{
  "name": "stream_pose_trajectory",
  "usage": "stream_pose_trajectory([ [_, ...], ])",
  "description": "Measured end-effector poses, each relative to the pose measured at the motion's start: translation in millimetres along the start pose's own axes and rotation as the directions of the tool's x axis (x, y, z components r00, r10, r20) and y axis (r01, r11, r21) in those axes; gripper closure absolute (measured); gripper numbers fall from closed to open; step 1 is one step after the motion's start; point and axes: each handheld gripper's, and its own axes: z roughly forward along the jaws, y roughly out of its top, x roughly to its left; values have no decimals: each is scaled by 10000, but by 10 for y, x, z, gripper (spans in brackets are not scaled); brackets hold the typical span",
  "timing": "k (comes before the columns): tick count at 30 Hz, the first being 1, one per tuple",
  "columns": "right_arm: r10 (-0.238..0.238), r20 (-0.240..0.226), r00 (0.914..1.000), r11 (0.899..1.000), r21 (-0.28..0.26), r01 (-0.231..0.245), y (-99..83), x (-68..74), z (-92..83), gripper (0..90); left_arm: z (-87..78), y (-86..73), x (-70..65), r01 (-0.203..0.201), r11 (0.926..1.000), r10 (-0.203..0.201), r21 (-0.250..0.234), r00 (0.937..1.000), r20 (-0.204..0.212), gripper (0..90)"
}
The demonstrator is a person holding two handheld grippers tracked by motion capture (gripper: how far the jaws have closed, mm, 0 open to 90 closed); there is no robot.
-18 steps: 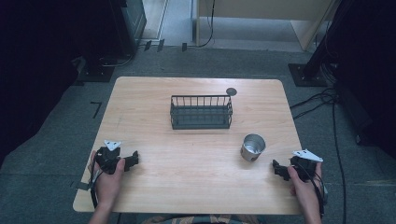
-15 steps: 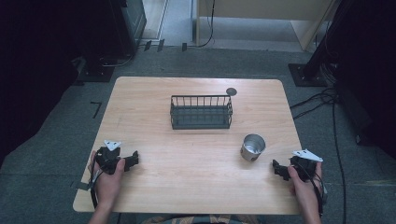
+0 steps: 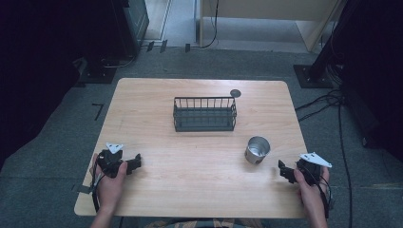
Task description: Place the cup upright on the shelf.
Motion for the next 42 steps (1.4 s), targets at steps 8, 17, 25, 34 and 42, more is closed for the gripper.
stream_pose_trajectory([
  [8,-196,-511,9985,9997,-150,188,79,118,-72,88,0,0,0,-5,10000,5,1,10000,-1,0],
  [17,-688,-1059,9920,9976,-89,682,146,270,-102,27,0,0,0,-1,10000,1,4,10000,0,0],
  [25,-999,-1515,9834,9950,-232,975,219,411,-125,7,0,0,0,-1,10000,1,1,10000,1,0],
  [34,-1260,-1828,9750,9920,-227,1240,291,574,-82,7,0,1,0,6,10000,-6,-5,10000,3,0],
  [42,-1459,-2138,9659,9893,-293,1430,369,728,-14,4,1,1,0,10,10000,-10,-9,10000,3,0],
])
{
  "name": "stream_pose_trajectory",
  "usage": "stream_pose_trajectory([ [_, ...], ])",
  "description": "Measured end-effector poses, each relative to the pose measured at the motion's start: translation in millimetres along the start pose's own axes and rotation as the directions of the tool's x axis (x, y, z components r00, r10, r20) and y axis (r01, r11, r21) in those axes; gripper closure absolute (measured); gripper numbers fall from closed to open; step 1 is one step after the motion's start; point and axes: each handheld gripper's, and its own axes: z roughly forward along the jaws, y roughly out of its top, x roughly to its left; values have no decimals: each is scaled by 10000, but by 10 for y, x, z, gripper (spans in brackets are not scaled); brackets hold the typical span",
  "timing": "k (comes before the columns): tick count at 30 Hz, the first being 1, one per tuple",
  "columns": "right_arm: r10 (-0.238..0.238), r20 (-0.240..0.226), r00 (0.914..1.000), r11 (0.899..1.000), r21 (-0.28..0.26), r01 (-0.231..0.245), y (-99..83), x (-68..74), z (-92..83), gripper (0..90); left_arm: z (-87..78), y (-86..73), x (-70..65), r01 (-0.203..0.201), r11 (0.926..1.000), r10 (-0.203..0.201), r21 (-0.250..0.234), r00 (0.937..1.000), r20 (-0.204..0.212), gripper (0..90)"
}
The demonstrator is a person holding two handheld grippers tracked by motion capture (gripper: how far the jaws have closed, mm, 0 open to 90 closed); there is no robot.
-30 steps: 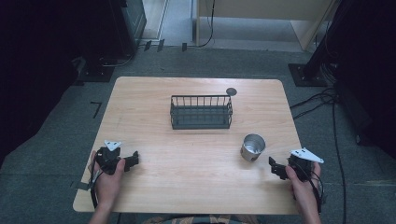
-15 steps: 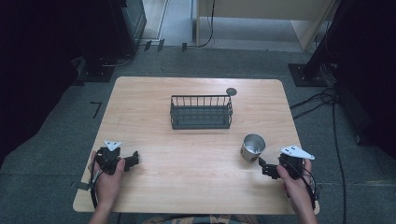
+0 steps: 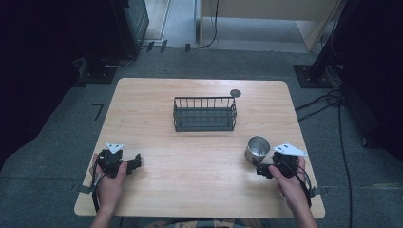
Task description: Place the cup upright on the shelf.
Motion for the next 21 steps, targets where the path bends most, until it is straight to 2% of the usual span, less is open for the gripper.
stream_pose_trajectory([
  [16,95,-73,9999,9999,127,-94,91,110,197,2,0,0,0,-5,10000,5,5,10000,-2,0],
  [21,385,65,9992,9993,-28,-385,123,124,255,34,0,0,0,-1,10000,1,3,10000,1,0],
])
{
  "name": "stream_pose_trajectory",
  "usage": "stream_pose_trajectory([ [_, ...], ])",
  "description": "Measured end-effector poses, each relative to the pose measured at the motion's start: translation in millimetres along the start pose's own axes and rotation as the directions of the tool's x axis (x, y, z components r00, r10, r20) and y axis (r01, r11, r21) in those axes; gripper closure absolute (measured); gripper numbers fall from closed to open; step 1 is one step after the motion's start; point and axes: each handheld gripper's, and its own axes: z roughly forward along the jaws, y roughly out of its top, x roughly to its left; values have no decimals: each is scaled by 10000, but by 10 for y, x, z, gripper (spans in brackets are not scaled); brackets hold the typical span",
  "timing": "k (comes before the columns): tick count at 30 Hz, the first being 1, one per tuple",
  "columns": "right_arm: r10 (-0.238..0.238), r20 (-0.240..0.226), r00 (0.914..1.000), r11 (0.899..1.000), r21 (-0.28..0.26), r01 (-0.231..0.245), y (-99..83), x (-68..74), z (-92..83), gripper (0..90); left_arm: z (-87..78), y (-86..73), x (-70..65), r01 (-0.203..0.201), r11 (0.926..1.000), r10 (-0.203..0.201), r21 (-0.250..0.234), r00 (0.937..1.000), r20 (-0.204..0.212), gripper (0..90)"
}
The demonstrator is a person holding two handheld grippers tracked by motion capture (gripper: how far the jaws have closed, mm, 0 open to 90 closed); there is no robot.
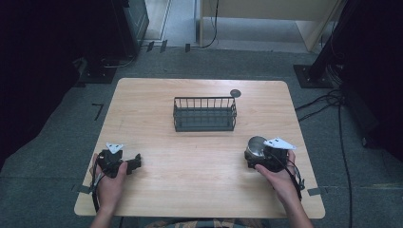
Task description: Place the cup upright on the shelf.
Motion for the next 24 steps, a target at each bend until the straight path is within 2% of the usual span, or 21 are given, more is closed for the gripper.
stream_pose_trajectory([
  [7,271,313,9991,9996,-136,-267,27,16,55,132,0,0,0,-2,10000,2,0,10000,-2,0],
  [17,160,485,9987,9996,-246,-149,41,24,70,153,-1,0,-1,-19,10000,19,4,10000,11,1],
  [24,104,348,9993,9994,-334,-93,87,58,55,156,-1,0,-1,-30,10000,30,5,10000,14,1],
])
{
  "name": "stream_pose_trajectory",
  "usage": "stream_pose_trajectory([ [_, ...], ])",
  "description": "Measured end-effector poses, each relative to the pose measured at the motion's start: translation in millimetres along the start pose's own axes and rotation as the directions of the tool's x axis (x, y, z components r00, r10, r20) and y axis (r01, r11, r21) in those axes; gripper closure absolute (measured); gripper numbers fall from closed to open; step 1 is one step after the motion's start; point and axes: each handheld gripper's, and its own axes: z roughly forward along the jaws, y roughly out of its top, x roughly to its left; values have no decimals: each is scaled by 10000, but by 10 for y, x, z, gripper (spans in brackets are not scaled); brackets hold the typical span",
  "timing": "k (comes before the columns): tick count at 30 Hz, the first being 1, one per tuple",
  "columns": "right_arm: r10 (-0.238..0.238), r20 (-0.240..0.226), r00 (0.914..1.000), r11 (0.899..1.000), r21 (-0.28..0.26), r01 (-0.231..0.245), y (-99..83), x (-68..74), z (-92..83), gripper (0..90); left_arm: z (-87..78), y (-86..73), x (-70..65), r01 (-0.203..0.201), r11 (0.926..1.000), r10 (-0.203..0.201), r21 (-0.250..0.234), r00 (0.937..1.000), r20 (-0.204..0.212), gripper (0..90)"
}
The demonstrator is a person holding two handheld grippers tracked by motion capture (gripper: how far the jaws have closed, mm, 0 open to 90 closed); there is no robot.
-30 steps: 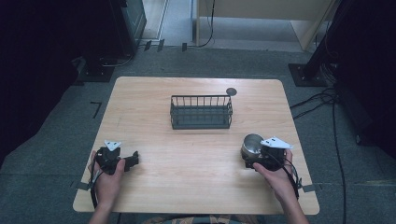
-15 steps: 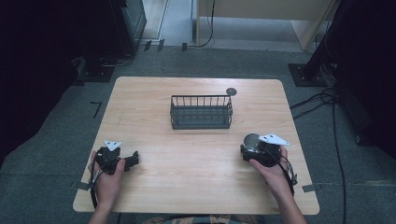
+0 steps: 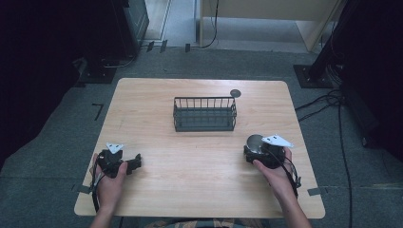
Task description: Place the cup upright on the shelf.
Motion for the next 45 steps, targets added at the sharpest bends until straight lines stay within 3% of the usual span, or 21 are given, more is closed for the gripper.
stream_pose_trajectory([
  [17,-404,-378,9985,9991,-112,400,237,185,35,159,0,0,0,1,10000,-1,1,10000,1,0],
  [45,-1213,-1019,9874,9918,-533,1163,681,550,133,161,-1,-1,-2,-49,10000,49,-1,10000,37,0],
])
